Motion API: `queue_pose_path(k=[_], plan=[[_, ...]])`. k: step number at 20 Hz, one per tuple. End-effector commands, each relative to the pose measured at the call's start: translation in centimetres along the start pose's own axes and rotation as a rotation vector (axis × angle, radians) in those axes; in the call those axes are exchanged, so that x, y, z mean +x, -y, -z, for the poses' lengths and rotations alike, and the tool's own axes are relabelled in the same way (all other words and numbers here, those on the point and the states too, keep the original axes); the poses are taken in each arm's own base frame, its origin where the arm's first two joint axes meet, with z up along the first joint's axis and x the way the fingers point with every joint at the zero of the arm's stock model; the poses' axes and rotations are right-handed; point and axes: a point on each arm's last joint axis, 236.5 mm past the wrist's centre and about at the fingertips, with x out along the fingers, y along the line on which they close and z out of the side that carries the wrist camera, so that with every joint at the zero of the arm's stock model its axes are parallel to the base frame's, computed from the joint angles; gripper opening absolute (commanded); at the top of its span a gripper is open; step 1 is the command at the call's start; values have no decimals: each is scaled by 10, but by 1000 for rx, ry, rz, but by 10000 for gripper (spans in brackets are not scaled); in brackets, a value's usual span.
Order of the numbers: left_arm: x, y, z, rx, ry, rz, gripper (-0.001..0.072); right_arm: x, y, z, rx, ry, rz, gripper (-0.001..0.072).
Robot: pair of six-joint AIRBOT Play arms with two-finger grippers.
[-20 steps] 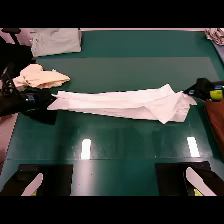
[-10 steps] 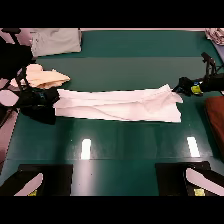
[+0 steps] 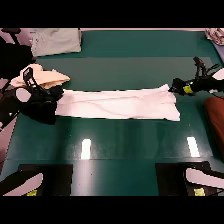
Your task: Fold the shirts.
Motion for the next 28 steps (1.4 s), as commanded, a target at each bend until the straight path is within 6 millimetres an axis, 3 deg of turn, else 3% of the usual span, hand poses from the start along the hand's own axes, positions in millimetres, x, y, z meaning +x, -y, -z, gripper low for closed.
queue_pose_path(k=[1,3,4,5,6,8,10,12,14,15,16,17,20,22,23,25,28], plan=[[12,-1,-13,-24,52,9,28,15,10,-16,19,49,14,21],[17,-1,-16,-29,63,10,29,21,1,-24,31,78,-37,35],[19,0,-19,-34,73,16,52,23,-7,-27,23,87,-77,112],[20,3,-23,-48,87,27,251,26,-13,-30,26,95,-113,218],[20,7,-28,-63,102,42,320,30,-17,-33,41,102,-139,273],[15,15,-42,-61,145,63,321,36,-11,-38,48,117,-125,273],[6,24,-59,-46,176,79,321,28,-1,-45,63,146,-114,299],[-9,37,-77,10,189,83,321,7,14,-52,64,178,-86,478],[-28,53,-82,162,145,67,320,-17,38,-43,30,156,-16,588],[-35,60,-75,262,99,60,320,-25,51,-33,17,123,22,705],[-41,69,-62,373,38,50,319,-33,73,-18,29,64,64,709],[-43,74,-51,418,3,52,319,-34,81,-14,70,42,52,709],[-34,86,-11,484,-115,60,318,-22,83,5,197,-70,-107,710],[-17,86,20,546,-223,49,316,-9,84,26,219,-179,-194,711],[-9,85,37,585,-279,46,279,-3,89,32,209,-210,-196,711],[4,88,64,656,-353,44,279,8,96,35,195,-225,-201,711],[17,102,85,718,-394,55,279,23,104,39,169,-242,-206,711]])
